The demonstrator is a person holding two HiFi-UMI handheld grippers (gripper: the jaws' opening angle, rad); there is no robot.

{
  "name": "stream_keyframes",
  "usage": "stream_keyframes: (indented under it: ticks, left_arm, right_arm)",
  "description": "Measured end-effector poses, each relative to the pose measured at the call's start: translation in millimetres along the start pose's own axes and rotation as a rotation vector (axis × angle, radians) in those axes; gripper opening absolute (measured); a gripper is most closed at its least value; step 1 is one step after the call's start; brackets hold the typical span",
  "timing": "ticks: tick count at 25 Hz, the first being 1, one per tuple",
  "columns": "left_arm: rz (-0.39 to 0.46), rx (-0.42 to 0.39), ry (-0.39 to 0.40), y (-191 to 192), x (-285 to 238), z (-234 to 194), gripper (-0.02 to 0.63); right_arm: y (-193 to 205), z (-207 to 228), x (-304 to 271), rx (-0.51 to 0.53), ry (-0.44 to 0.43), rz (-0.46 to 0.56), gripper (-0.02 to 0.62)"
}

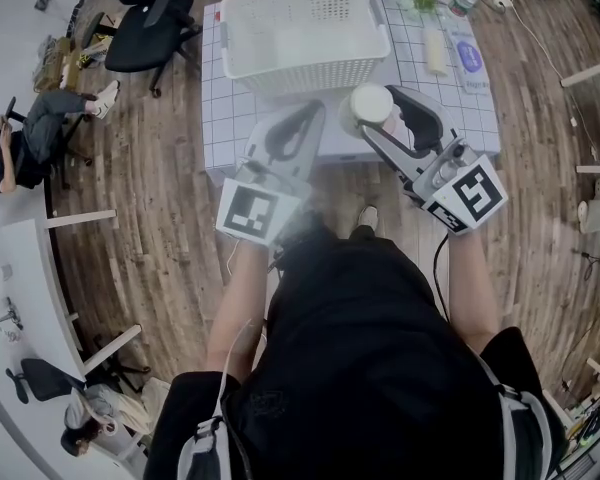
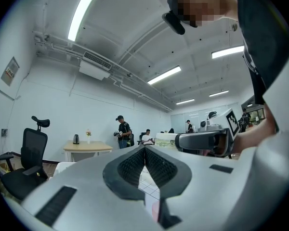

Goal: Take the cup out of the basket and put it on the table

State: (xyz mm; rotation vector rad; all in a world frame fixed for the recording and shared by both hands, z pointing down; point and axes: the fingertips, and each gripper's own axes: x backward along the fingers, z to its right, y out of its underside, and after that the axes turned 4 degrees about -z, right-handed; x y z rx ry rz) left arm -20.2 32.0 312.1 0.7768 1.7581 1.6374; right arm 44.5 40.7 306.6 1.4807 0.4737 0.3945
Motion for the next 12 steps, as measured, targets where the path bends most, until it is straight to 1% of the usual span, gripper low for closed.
stream_keyframes:
  ticks: [12]
  left_arm:
    - [0.006, -0.018, 0.000, -7.8, 3.1, 9.2, 0.009]
  right_arm:
    - [-7.2, -2.1, 6.4, 0.012, 0.005, 0.009, 0.249]
